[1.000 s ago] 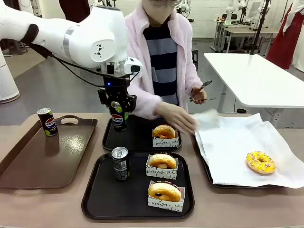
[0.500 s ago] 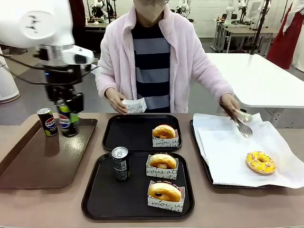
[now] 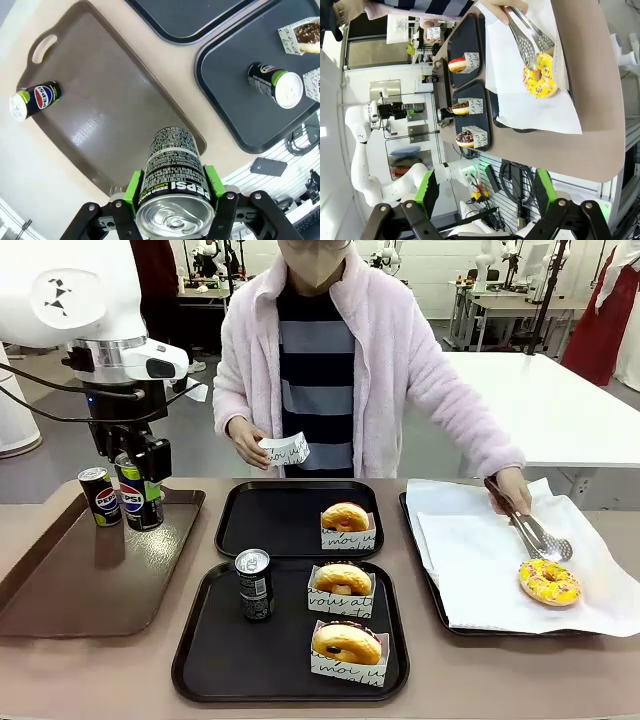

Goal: Set up donuts and drinks on trays.
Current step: Pick up one Pepsi coke from the Handle tray and place it on the Flat Tray without a Pepsi coke.

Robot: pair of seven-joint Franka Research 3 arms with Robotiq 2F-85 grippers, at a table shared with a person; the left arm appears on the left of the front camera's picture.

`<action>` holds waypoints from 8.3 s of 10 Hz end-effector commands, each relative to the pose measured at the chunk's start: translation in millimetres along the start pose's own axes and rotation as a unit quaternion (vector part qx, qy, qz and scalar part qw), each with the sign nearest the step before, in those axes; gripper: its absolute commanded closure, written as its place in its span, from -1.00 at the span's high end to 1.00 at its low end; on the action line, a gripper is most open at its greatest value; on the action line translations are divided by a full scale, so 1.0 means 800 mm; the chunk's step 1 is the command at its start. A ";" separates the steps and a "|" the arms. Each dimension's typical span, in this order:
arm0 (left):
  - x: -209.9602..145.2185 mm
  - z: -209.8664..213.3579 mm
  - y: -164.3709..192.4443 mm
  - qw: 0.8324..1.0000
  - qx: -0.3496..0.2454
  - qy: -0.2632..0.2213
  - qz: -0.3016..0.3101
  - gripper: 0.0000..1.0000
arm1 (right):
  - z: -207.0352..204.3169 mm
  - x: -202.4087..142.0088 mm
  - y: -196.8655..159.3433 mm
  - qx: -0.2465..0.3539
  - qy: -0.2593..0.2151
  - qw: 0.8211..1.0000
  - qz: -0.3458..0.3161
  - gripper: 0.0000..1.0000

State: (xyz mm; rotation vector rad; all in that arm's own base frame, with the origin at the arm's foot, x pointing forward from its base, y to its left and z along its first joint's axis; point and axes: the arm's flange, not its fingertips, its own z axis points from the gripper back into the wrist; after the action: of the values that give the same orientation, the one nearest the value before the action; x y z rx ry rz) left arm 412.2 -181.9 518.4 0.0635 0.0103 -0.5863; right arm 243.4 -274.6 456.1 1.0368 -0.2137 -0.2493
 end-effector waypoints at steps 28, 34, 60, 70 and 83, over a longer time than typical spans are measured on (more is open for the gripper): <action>0.074 -0.022 -0.018 0.999 -0.015 -0.028 0.015 0.19 | 0.002 0.002 -0.001 0.013 -0.004 1.000 0.009 1.00; 0.220 -0.109 -0.037 0.994 -0.022 -0.033 0.102 0.19 | 0.002 0.002 -0.001 0.013 -0.004 1.000 0.009 1.00; 0.102 -0.056 -0.047 0.996 -0.017 -0.032 0.076 1.00 | 0.002 0.002 -0.001 0.013 -0.004 1.000 0.009 1.00; -0.059 -0.031 0.091 0.989 -0.078 -0.017 0.124 0.98 | 0.002 0.002 -0.001 0.013 -0.004 1.000 0.009 1.00; -0.109 -0.063 0.227 0.890 -0.386 -0.184 0.159 0.98 | 0.002 0.002 -0.001 0.013 -0.004 1.000 0.009 1.00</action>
State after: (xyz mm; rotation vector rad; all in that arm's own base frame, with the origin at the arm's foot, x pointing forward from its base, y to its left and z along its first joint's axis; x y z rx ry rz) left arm 444.6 7.2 489.4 -0.7047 -0.1411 -0.2248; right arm 243.0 -274.9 456.3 1.0363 -0.2142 -0.2505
